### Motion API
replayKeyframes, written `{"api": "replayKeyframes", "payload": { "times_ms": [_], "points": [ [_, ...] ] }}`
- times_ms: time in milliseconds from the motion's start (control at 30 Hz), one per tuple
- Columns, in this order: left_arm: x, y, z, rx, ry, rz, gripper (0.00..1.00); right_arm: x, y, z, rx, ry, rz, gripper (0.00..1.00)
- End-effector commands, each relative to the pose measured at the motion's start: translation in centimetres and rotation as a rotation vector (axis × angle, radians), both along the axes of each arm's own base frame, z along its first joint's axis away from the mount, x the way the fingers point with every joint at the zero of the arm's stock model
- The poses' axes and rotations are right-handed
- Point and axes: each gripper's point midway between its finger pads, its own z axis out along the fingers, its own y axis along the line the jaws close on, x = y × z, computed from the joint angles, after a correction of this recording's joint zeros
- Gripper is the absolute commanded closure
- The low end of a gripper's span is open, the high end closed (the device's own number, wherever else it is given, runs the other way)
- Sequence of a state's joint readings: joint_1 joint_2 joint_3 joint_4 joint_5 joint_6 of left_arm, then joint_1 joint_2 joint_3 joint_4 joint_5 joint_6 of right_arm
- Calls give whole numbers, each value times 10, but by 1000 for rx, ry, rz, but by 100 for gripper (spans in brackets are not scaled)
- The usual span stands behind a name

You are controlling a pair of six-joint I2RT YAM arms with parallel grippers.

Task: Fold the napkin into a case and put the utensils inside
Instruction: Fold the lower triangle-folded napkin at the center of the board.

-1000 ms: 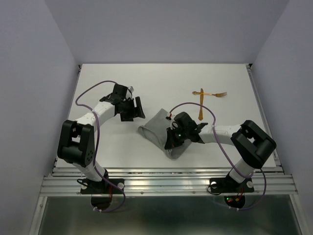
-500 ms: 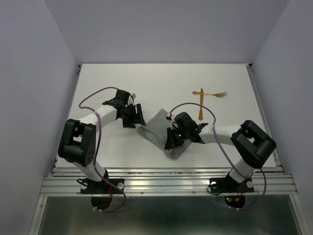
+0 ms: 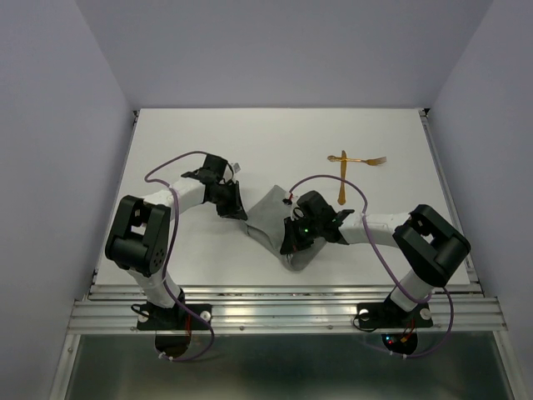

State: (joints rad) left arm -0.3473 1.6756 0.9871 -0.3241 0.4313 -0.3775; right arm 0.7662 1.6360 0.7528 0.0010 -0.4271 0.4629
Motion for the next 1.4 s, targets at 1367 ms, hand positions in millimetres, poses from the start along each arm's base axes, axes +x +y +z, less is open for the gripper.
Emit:
{"api": "replayKeyframes", "payload": {
  "times_ms": [1367],
  "points": [
    [70,-66,43,-92,-111,32,100,3,-20,39,28,-122,-85,99]
  ]
}}
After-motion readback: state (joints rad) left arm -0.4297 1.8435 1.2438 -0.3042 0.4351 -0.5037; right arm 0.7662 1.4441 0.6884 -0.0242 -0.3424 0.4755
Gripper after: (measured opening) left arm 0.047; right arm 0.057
